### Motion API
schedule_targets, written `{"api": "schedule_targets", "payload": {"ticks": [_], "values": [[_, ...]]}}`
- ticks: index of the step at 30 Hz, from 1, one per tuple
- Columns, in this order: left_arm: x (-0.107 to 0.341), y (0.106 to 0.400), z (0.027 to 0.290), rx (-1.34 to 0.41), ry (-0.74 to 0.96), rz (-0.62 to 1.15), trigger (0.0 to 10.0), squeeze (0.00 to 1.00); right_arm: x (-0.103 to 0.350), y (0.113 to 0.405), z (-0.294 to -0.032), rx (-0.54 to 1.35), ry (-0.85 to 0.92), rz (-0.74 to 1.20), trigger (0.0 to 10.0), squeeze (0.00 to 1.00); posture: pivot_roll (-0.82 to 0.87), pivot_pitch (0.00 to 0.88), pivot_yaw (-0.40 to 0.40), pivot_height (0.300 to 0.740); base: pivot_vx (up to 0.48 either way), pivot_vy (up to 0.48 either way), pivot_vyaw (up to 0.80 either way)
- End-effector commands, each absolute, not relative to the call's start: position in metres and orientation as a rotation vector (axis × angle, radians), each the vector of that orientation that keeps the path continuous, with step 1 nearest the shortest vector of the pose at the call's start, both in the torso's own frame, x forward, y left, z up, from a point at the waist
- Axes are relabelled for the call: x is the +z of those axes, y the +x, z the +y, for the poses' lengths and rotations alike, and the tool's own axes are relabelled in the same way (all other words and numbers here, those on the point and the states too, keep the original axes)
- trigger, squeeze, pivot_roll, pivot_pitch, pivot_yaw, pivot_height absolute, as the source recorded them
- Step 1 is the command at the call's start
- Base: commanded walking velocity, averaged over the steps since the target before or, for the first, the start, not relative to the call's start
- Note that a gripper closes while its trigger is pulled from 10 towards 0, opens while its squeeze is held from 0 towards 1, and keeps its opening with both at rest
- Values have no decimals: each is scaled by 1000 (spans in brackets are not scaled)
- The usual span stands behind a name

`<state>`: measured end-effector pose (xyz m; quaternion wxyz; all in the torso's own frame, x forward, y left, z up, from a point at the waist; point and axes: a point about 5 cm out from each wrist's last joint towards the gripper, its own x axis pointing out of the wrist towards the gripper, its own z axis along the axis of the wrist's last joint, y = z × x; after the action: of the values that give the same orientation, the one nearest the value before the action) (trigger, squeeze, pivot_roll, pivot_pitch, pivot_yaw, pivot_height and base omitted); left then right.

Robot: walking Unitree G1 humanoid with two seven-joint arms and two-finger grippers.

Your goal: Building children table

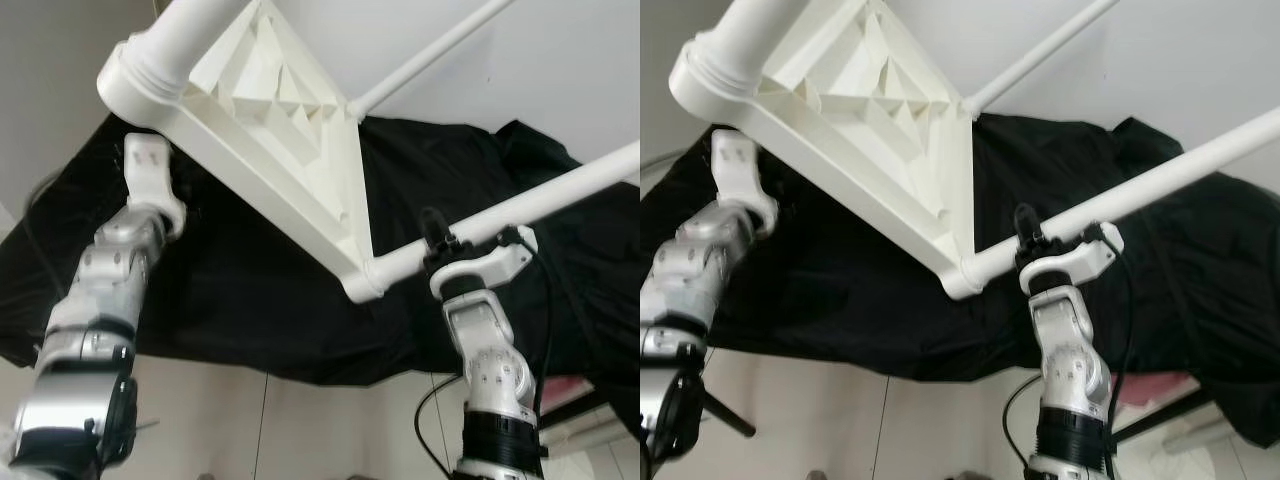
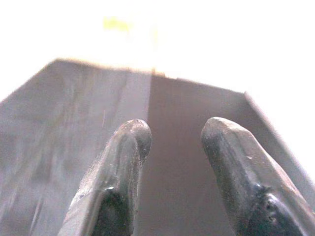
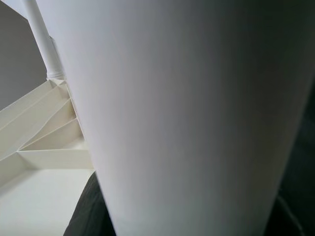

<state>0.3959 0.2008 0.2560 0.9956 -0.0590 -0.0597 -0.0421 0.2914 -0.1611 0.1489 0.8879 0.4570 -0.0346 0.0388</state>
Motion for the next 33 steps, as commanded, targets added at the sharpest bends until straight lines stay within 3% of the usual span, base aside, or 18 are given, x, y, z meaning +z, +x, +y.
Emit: {"api": "schedule_targets", "payload": {"ticks": [1,6,8,14,15,27,33], "values": [[260,399,194,-85,-171,-125,10000,0,112,277,-127,156,1117,100,10000,0,18,0,-40,740,0,0,0],[287,403,176,-137,-218,-192,10000,0,100,276,-128,153,1193,133,10000,0,21,0,-42,740,0,0,0],[310,404,156,-191,-249,-244,10000,0,91,277,-130,157,1261,145,10000,0,25,0,-41,740,0,0,0],[322,403,138,-234,-264,-258,10000,0,86,278,-133,154,1283,147,10000,0,25,0,-38,740,0,0,0],[327,402,129,-255,-259,-262,10000,0,85,279,-134,149,1300,143,10000,1000,26,0,-36,740,0,0,0],[340,397,101,-327,-237,-280,10000,0,83,274,-142,133,1361,90,10000,1000,23,12,-40,740,0,0,0],[357,398,94,-350,-245,-304,10000,0,74,258,-161,51,1539,61,10000,992,19,20,-40,740,0,0,0]]}}
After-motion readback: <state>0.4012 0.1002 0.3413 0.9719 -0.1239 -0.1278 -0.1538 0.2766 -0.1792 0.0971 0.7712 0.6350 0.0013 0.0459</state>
